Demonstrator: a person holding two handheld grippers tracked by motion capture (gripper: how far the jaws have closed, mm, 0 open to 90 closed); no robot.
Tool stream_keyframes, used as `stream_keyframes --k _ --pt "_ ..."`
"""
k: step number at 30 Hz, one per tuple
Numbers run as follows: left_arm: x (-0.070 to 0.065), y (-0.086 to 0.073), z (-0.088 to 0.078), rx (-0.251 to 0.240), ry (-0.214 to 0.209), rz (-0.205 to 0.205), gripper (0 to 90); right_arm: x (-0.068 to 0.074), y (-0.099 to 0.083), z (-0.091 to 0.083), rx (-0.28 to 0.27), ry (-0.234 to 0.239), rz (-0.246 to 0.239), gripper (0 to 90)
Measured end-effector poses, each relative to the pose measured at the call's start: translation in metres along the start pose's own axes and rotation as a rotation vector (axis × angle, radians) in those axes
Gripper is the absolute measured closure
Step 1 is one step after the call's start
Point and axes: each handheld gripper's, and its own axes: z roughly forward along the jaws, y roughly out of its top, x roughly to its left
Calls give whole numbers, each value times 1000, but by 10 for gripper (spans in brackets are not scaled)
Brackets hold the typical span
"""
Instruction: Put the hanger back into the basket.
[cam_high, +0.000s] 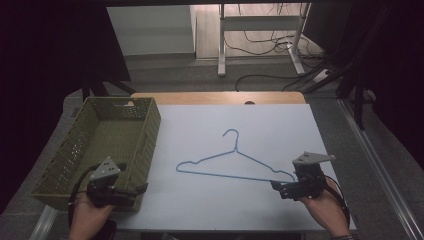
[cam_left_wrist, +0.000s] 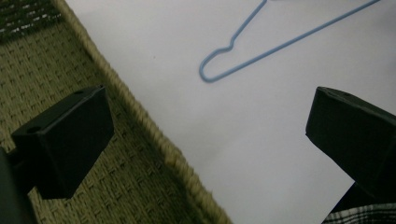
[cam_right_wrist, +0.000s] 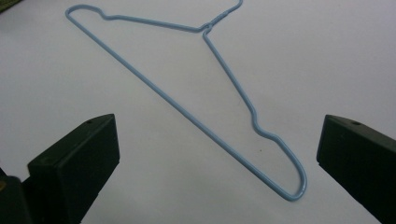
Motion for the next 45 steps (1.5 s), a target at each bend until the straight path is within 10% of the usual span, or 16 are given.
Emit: stream_keyframes --k 13,26,45 --pt "-17 30 6 -14 -62 64 14 -8 13 7 19 4 39 0" --pt "-58 64 58 20 -210 150 7 -14 28 27 101 15 1 0" --pt "-60 48 122 31 -213 129 6 -23 57 73 199 14 -83 170"
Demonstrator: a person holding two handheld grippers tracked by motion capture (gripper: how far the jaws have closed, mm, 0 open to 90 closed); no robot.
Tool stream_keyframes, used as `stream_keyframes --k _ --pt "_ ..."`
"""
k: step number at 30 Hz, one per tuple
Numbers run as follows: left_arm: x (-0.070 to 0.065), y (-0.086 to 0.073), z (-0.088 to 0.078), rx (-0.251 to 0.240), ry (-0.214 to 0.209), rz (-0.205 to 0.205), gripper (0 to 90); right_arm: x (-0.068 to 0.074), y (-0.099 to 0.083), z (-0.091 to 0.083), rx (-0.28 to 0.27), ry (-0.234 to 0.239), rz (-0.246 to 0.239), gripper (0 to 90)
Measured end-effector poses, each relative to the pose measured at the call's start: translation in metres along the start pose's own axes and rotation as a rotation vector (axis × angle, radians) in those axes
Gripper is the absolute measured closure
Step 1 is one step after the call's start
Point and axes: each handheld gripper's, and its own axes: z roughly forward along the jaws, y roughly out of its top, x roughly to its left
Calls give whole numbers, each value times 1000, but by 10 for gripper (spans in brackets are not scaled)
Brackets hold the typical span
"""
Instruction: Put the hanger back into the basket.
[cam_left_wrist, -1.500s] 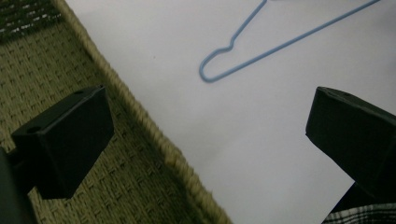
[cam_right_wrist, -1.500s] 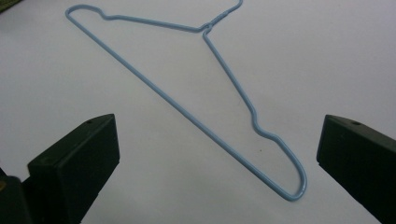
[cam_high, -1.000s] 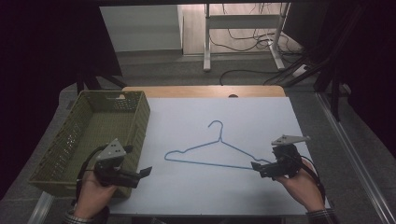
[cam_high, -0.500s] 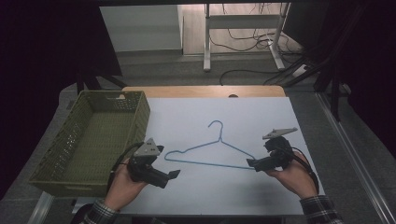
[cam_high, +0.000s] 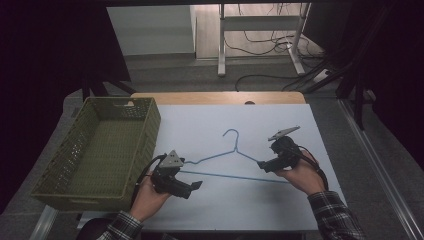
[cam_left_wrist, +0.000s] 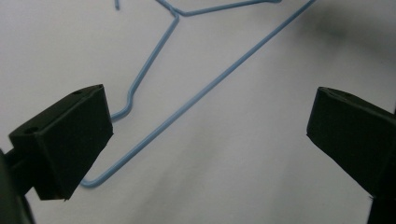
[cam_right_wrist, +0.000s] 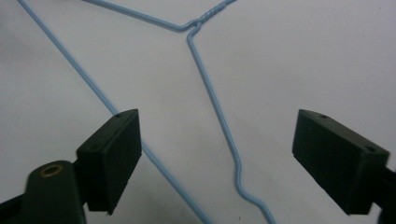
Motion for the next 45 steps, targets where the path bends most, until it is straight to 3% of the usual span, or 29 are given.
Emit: stream_keyframes --k 6,15,22,31,38,45 --pt "3 -6 11 14 -5 -7 3 -4 9 18 29 10 -41 267" --pt "5 -9 18 35 -6 3 2 -5 19 46 88 50 -112 545" --pt "6 -10 20 48 -7 -2 2 -8 23 66 118 69 -157 705" --pt "5 -11 22 62 -5 4 2 -12 25 80 136 79 -194 799" --pt "6 -11 23 74 -6 7 2 -14 25 81 127 113 -232 863" --pt "8 -9 24 69 -22 -32 8 -12 23 77 126 106 -283 868"
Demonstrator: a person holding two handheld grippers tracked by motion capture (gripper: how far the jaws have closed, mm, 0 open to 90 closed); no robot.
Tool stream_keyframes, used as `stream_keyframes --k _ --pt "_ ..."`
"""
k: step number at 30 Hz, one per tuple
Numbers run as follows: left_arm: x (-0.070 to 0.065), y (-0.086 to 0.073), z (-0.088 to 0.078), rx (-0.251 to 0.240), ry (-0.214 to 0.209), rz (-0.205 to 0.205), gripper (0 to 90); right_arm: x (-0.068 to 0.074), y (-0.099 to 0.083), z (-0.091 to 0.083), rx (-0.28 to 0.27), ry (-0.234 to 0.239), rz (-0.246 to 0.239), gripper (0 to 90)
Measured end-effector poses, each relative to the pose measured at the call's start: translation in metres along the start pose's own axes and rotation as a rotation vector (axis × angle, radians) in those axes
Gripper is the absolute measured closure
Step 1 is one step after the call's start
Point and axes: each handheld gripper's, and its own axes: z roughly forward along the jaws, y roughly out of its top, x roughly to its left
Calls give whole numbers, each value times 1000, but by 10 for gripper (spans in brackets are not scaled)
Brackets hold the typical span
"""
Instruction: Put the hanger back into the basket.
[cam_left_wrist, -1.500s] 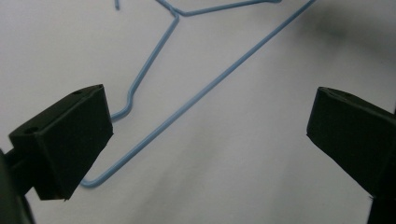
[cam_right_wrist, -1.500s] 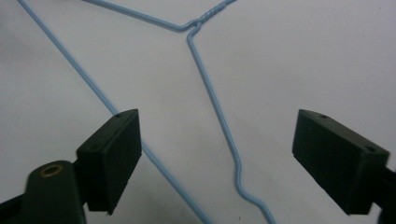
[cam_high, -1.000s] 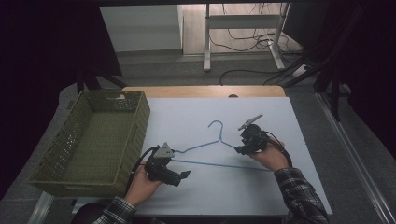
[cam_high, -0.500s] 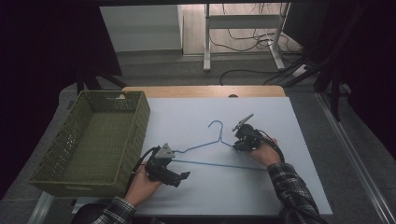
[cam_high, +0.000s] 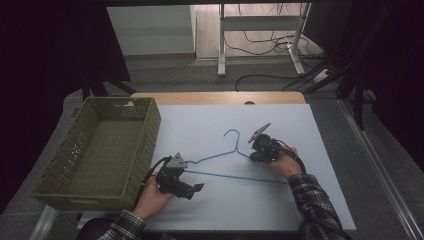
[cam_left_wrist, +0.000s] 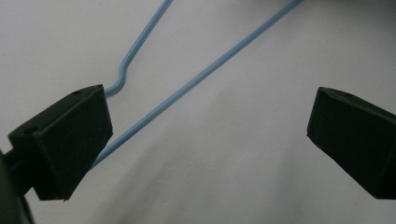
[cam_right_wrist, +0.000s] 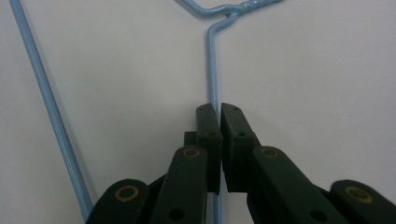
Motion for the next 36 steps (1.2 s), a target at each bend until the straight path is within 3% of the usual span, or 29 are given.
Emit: stream_keyframes --k 7,27,36 --pt "3 7 1 6 -4 -21 24 6 -2 -15 -43 -19 -24 868" --pt "12 51 33 37 -12 19 46 17 -5 -39 -125 -52 -61 869" --pt "24 62 50 61 25 32 162 21 -2 -44 -133 -55 -74 869"
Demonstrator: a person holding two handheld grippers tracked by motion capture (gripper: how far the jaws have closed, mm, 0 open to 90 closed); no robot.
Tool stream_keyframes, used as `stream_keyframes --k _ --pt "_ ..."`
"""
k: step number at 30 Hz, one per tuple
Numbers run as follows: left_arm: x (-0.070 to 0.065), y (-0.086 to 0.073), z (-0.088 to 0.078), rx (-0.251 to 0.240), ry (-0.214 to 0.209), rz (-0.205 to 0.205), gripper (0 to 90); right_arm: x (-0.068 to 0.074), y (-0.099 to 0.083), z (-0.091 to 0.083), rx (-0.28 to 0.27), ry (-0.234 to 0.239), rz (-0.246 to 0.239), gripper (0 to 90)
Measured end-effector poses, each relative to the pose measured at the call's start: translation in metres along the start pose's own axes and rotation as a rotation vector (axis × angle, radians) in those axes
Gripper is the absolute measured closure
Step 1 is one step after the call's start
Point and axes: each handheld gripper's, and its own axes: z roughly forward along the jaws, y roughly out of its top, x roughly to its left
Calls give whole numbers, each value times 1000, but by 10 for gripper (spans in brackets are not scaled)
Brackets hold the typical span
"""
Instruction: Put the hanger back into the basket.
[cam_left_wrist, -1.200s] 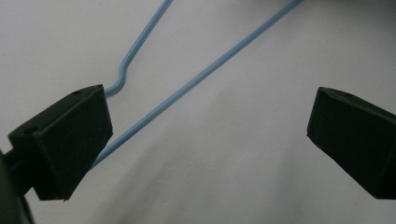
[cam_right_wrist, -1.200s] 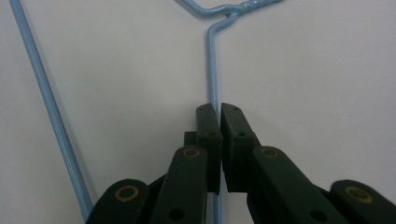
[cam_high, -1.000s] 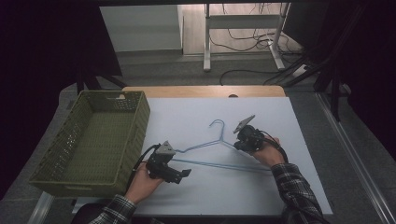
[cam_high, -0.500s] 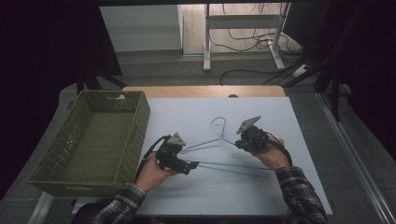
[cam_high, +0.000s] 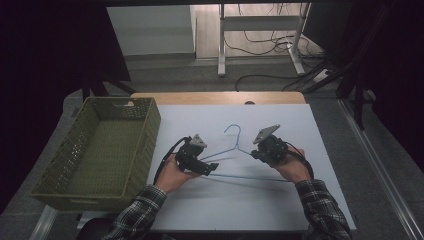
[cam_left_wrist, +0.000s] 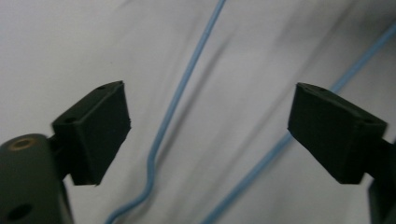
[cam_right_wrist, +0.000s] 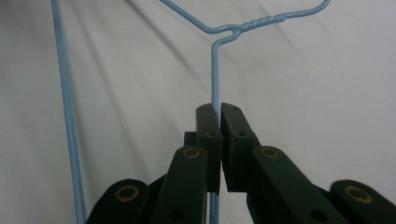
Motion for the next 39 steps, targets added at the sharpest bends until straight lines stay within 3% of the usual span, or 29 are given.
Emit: stream_keyframes --k 13,20,23,25,31,35,39 --pt "11 12 30 82 13 53 561 2 4 -1 -2 3 -16 869" --pt "13 12 38 121 6 87 700 2 4 -2 -8 6 -16 868" --pt "15 11 37 150 8 138 775 2 4 -2 -6 7 -17 868" --pt "15 11 37 148 0 158 798 2 4 -2 -5 9 -17 868" --pt "11 10 34 160 -46 270 857 1 4 -1 15 7 -14 863" --pt "8 8 33 131 -62 281 866 -1 3 -1 31 14 8 851" --pt "9 7 30 132 -73 285 867 -3 2 -4 22 33 27 769"
